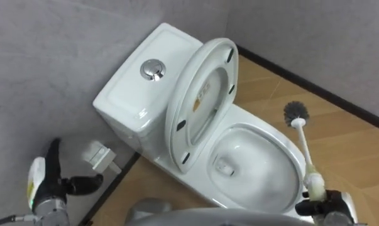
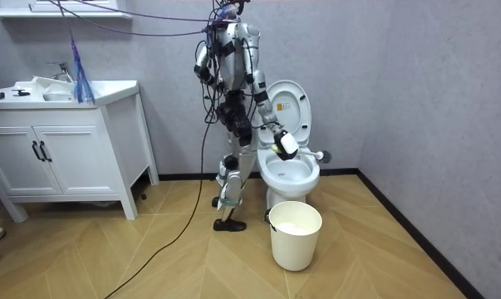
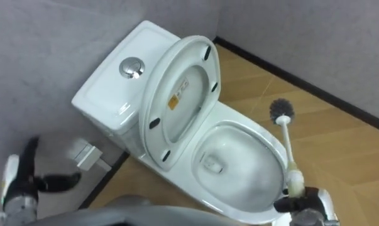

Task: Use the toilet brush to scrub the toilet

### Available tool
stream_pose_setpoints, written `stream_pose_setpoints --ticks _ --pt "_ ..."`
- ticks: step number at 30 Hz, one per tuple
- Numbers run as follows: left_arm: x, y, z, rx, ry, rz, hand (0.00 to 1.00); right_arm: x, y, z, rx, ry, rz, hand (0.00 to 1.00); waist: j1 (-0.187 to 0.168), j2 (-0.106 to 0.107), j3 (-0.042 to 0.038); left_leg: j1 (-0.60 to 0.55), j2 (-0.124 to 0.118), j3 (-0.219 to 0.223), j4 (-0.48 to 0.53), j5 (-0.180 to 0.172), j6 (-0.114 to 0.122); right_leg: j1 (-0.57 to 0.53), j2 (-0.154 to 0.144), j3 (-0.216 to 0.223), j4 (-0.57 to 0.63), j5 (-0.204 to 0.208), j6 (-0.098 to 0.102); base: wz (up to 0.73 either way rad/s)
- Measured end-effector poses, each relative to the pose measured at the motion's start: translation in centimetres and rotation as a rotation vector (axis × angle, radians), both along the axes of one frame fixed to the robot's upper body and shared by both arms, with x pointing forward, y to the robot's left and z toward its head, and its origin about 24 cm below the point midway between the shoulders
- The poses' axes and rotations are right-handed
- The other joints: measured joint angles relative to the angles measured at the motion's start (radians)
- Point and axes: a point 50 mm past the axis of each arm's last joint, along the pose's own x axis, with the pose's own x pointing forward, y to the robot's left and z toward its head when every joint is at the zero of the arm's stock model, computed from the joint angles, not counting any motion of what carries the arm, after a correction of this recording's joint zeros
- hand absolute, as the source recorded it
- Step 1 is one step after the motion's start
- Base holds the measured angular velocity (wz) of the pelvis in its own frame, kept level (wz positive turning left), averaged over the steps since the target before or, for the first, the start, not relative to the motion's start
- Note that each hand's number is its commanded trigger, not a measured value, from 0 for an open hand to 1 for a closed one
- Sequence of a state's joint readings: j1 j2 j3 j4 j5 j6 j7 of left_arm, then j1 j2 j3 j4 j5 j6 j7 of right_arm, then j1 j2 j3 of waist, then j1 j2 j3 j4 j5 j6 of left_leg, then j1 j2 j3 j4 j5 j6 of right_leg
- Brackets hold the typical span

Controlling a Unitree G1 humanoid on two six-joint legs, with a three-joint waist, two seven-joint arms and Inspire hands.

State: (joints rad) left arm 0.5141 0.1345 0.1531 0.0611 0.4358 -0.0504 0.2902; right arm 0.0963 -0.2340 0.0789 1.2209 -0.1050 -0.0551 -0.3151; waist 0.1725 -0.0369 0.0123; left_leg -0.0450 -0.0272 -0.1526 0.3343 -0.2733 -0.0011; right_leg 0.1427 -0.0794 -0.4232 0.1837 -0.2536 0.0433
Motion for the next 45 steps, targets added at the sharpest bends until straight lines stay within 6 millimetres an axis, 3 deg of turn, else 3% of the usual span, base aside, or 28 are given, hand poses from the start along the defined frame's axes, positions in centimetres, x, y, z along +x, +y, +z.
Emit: stream_pose_setpoints --ticks 6,10,14,17,21,26,29,36,37,39,45 --pt "3.4 -2.1 2.3 0.120 -0.137 -0.127 0.00 -0.1 0.0 0.0 -0.048 0.057 0.193 1.00 -0.032 0.008 -0.0034 -0.035 0.000 0.006 0.012 0.010 0.000 -0.036 -0.001 0.010 0.008 0.003 -0.006 -0.05" --pt "5.8 -3.3 3.7 0.135 -0.230 -0.226 0.00 0.3 -0.2 0.2 -0.110 0.113 0.402 1.00 -0.068 0.017 -0.0078 -0.026 0.006 0.023 0.003 0.010 0.000 -0.042 0.000 0.027 0.021 0.005 -0.008 -0.14" --pt "7.8 -5.1 4.7 0.122 -0.319 -0.298 0.00 -0.8 -0.3 0.0 -0.145 0.265 0.647 1.00 -0.073 0.031 -0.0104 -0.031 0.015 0.055 0.004 0.011 0.001 -0.072 -0.001 0.062 0.040 0.006 -0.010 -0.24" --pt "8.2 -5.5 4.3 0.120 -0.320 -0.321 0.00 -2.0 0.2 -0.4 -0.142 0.363 0.801 1.00 -0.086 0.038 -0.0058 -0.035 0.016 0.070 0.003 0.011 0.001 -0.084 -0.001 0.081 0.039 0.006 -0.010 -0.17" --pt "8.5 -5.2 2.9 0.118 -0.259 -0.324 0.00 -2.1 0.3 -0.4 -0.147 0.377 0.842 1.00 -0.090 0.043 -0.0072 -0.036 0.024 0.107 0.000 0.011 0.001 -0.108 0.000 0.125 0.048 0.007 -0.011 -0.36" --pt "8.1 -6.5 0.5 0.122 -0.122 -0.442 0.00 -0.5 0.6 -0.1 -0.211 0.362 0.948 1.00 -0.116 0.028 -0.0040 -0.062 0.029 0.125 0.004 0.011 0.001 -0.138 0.001 0.125 0.057 0.007 -0.012 -0.01" --pt "7.9 -6.9 -0.2 0.121 -0.073 -0.493 0.00 0.8 0.2 0.3 -0.251 0.343 0.987 1.00 -0.109 0.019 -0.0027 -0.094 0.034 0.137 0.008 0.011 0.001 -0.183 0.000 0.132 0.079 0.008 -0.013 -0.08" --pt "9.1 -6.9 -0.3 0.169 -0.067 -0.565 0.00 2.6 -1.8 1.4 -0.388 0.331 1.045 1.00 -0.073 0.038 -0.0030 -0.168 0.036 0.147 0.039 0.012 0.002 -0.257 -0.004 0.144 0.116 0.008 -0.014 -0.05" --pt "9.4 -7.0 -0.3 0.172 -0.071 -0.577 0.00 3.5 -2.2 1.8 -0.413 0.317 1.052 1.00 -0.064 0.044 -0.0054 -0.189 0.036 0.146 0.048 0.013 0.003 -0.282 -0.006 0.145 0.131 0.008 -0.014 -0.04" --pt "9.9 -7.3 -0.2 0.168 -0.083 -0.598 0.00 4.6 -2.8 2.3 -0.451 0.303 1.062 1.00 -0.053 0.050 -0.0022 -0.215 0.034 0.145 0.048 0.018 0.009 -0.315 -0.011 0.143 0.149 0.009 -0.014 0.02" --pt "12.8 -8.2 1.8 0.219 -0.200 -0.669 0.00 11.8 -4.1 5.6 -0.643 0.164 1.118 1.00 -0.003 0.036 0.0131 -0.367 0.029 0.140 0.092 0.049 0.013 -0.476 -0.034 0.119 0.234 0.017 -0.028 0.04"
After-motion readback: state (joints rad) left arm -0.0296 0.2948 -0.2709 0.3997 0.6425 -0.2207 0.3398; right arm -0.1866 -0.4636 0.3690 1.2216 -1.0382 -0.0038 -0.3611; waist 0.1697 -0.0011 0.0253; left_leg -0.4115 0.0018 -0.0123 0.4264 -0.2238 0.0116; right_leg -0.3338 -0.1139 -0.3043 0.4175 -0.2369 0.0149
